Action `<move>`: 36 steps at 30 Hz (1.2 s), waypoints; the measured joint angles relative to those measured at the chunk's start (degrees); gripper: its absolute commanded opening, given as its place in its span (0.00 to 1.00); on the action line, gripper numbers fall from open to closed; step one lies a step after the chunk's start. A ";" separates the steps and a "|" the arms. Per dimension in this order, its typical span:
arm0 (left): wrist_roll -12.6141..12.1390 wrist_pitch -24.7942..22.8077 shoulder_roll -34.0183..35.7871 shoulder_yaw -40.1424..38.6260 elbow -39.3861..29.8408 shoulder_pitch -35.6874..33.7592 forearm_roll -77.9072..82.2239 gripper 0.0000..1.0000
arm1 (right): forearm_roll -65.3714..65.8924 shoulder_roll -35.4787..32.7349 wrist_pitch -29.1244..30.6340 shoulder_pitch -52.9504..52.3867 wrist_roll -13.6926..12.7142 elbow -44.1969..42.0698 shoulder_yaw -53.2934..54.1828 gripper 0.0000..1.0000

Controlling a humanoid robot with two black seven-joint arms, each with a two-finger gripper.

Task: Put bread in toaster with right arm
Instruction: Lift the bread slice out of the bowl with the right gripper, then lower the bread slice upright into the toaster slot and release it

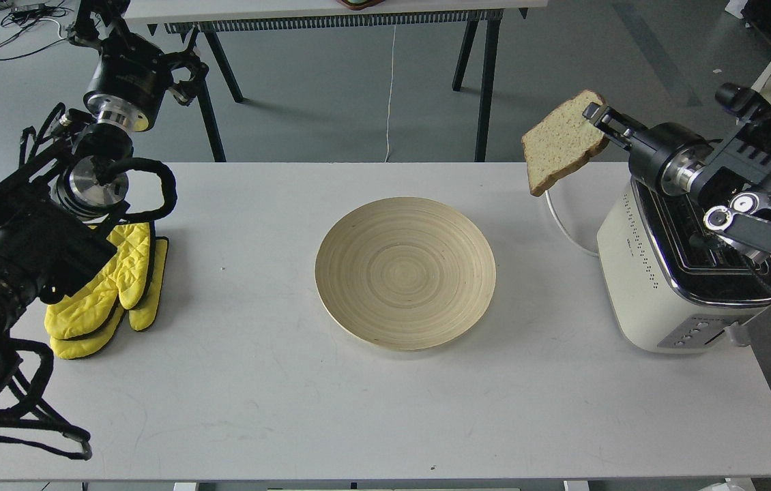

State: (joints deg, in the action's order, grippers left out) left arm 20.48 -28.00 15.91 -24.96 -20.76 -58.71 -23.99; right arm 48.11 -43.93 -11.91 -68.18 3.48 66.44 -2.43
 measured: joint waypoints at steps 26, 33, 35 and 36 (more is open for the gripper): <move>0.00 0.00 0.00 0.09 -0.03 -0.07 0.00 1.00 | 18.84 -28.55 9.22 -2.89 -3.74 17.96 -3.42 0.03; 0.00 0.00 0.00 0.09 -0.07 -0.06 0.00 1.00 | 18.87 -27.92 9.18 -0.66 -3.73 17.89 -4.58 0.03; 0.00 0.00 0.00 0.09 -0.07 -0.06 -0.01 1.00 | 18.89 -27.79 9.11 -0.25 -3.72 17.72 -4.59 0.03; 0.00 0.00 0.00 0.09 -0.07 -0.06 -0.01 1.00 | 18.89 -27.62 9.07 -0.16 -3.73 17.64 -4.60 0.03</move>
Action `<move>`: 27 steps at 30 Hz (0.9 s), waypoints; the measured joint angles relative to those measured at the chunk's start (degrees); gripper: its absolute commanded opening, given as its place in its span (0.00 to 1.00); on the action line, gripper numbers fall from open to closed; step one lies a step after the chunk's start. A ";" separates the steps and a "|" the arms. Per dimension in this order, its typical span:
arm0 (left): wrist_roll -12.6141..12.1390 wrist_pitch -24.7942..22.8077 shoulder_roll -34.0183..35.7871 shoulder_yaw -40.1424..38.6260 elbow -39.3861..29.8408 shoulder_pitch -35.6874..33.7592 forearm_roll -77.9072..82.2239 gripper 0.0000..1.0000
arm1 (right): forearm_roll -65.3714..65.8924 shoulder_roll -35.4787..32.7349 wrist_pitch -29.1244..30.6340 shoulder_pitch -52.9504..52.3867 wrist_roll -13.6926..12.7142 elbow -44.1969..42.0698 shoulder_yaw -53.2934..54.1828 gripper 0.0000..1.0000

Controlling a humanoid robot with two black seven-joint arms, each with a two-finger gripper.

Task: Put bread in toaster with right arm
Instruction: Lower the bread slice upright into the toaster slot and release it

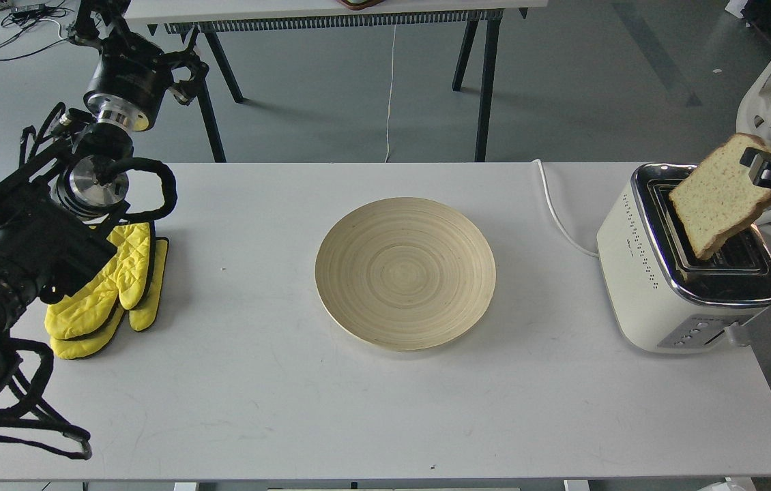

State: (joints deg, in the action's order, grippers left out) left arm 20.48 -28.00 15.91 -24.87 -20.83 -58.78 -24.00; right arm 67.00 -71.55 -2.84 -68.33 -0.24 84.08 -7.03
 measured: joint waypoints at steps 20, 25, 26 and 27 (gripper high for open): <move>0.00 0.00 0.00 0.00 0.00 0.05 0.02 1.00 | -0.51 3.75 -0.70 2.66 0.08 -0.75 0.71 0.94; 0.00 0.00 0.00 0.00 0.00 0.07 0.00 1.00 | -2.03 3.63 -1.18 2.25 0.90 -0.61 5.95 0.96; 0.00 0.00 0.00 0.00 0.00 0.07 0.00 1.00 | -3.66 3.78 -1.23 2.25 1.14 -0.73 8.22 0.96; 0.00 0.00 0.00 0.00 0.00 0.07 0.00 1.00 | -6.23 4.13 -1.24 2.32 1.42 -0.87 10.53 0.97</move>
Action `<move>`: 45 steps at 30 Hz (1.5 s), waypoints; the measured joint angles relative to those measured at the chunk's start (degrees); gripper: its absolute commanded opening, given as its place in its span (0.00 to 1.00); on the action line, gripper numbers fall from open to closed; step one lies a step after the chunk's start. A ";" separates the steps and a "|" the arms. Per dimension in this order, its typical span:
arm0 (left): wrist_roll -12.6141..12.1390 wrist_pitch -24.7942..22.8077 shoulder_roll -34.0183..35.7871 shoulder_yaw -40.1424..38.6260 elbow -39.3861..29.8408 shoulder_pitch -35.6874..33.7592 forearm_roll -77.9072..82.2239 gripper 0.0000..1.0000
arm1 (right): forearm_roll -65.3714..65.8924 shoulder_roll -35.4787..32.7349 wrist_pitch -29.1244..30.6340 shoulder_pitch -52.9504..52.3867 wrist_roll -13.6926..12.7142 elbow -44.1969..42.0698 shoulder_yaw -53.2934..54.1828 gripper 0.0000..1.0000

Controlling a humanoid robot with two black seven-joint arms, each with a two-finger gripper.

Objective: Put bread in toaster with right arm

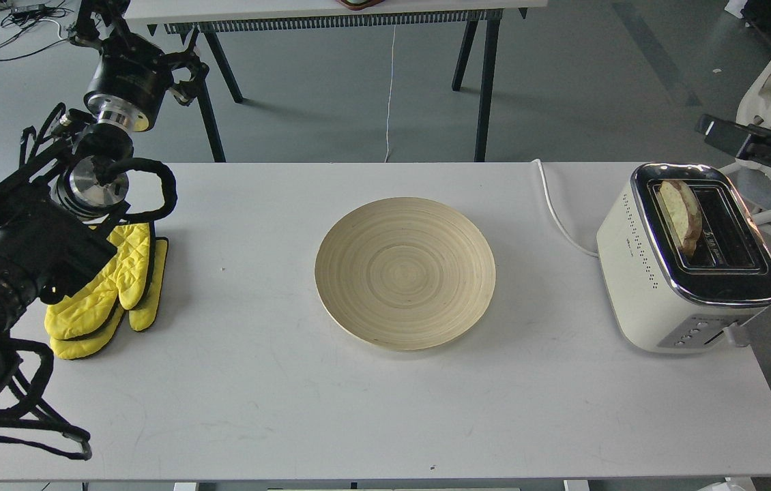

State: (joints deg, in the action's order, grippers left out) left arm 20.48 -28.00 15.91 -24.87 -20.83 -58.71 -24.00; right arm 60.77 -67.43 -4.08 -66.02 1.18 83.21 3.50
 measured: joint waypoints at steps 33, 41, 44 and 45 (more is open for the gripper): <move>0.00 0.00 0.15 0.00 0.15 -0.02 0.04 1.00 | -77.52 41.11 20.30 8.20 13.66 -44.75 35.19 1.00; 0.00 0.00 0.33 0.00 0.19 -0.08 0.08 1.00 | -77.55 46.06 26.35 10.56 13.51 -47.12 35.98 1.00; 0.00 0.00 0.30 0.00 0.18 -0.10 0.04 1.00 | -77.56 47.49 27.32 11.10 13.62 -48.32 36.90 1.00; 0.00 0.00 0.29 0.00 0.18 -0.10 0.03 1.00 | -77.56 47.68 27.48 11.42 13.68 -48.47 37.36 1.00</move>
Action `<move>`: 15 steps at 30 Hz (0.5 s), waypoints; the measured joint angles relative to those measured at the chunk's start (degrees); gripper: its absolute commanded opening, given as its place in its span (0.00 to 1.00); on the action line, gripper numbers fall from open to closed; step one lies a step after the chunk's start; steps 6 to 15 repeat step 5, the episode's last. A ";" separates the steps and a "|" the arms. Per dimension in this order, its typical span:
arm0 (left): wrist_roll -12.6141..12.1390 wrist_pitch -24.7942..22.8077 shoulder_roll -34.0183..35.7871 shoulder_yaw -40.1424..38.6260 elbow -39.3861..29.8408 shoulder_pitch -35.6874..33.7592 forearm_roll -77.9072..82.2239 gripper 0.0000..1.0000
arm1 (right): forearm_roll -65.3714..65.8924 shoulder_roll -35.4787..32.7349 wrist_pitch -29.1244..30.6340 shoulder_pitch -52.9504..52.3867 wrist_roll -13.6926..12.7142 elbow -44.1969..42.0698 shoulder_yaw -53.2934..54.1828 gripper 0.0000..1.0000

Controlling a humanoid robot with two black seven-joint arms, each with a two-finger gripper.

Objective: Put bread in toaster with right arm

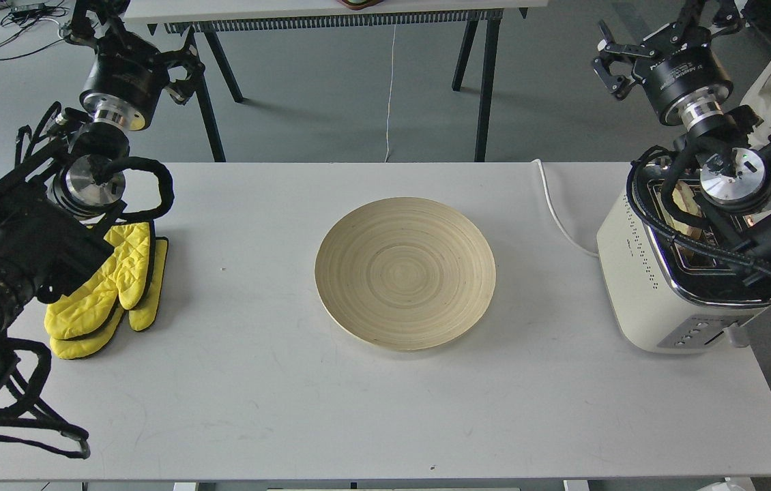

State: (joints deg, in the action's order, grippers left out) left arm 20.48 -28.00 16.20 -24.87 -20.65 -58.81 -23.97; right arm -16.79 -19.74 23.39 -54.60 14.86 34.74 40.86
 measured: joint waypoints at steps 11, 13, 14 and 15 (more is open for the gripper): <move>0.00 0.00 -0.12 -0.04 -0.01 0.00 -0.02 1.00 | 0.06 0.80 0.19 0.61 0.75 -0.24 2.38 1.00; 0.00 0.00 -0.12 -0.04 -0.01 0.00 -0.02 1.00 | 0.06 0.80 0.19 0.61 0.75 -0.24 2.38 1.00; 0.00 0.00 -0.12 -0.04 -0.01 0.00 -0.02 1.00 | 0.06 0.80 0.19 0.61 0.75 -0.24 2.38 1.00; 0.00 0.00 -0.12 -0.04 -0.01 0.00 -0.02 1.00 | 0.06 0.80 0.19 0.61 0.75 -0.24 2.38 1.00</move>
